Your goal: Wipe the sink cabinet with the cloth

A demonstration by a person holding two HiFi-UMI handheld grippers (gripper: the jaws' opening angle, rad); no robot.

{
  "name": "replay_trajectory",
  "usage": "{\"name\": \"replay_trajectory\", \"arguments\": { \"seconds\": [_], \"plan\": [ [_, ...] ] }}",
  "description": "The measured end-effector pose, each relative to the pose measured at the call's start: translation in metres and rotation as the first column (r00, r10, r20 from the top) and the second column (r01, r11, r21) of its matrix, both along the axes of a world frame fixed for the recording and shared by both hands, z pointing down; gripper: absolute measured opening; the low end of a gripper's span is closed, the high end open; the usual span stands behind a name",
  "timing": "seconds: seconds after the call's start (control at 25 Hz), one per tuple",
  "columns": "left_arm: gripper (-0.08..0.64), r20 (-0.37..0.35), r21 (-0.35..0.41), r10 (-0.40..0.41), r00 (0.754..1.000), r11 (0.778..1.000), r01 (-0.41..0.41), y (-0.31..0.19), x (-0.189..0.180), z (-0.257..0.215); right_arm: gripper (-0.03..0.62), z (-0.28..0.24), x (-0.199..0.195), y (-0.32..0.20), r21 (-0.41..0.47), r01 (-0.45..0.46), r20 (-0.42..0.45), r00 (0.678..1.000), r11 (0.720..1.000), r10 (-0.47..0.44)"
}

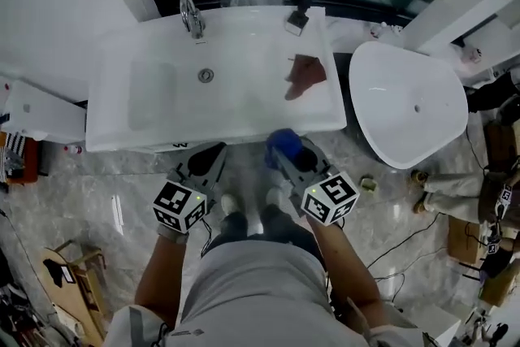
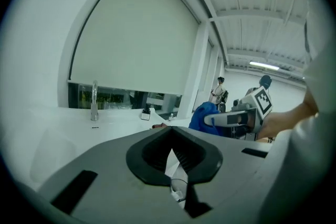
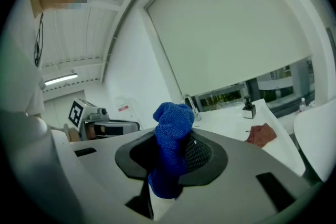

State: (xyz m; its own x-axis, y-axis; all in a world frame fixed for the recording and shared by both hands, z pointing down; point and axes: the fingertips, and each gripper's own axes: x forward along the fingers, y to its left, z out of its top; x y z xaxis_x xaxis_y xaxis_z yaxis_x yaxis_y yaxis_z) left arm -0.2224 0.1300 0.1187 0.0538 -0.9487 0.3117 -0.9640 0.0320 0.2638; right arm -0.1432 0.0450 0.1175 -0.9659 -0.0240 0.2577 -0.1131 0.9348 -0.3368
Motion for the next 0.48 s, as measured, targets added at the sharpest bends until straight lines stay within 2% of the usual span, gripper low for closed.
{"name": "replay_trajectory", "arguments": {
  "seconds": [0.24, 0.48],
  "plan": [
    [0.012, 0.043, 0.054, -0.037, 0.998, 0.998, 0.035, 0.011, 0.008, -0.040, 0.098, -0.048, -0.006, 0.018, 0.062, 0.062, 0.046, 0.997, 0.996, -0.065],
    [0.011, 0.117, 0.120, -0.071, 0.991, 0.991, 0.057, 0.013, 0.009, -0.080, 0.098, -0.094, -0.011, 0.020, 0.139, 0.112, 0.119, 0.985, 0.984, -0.129]
  ]
}}
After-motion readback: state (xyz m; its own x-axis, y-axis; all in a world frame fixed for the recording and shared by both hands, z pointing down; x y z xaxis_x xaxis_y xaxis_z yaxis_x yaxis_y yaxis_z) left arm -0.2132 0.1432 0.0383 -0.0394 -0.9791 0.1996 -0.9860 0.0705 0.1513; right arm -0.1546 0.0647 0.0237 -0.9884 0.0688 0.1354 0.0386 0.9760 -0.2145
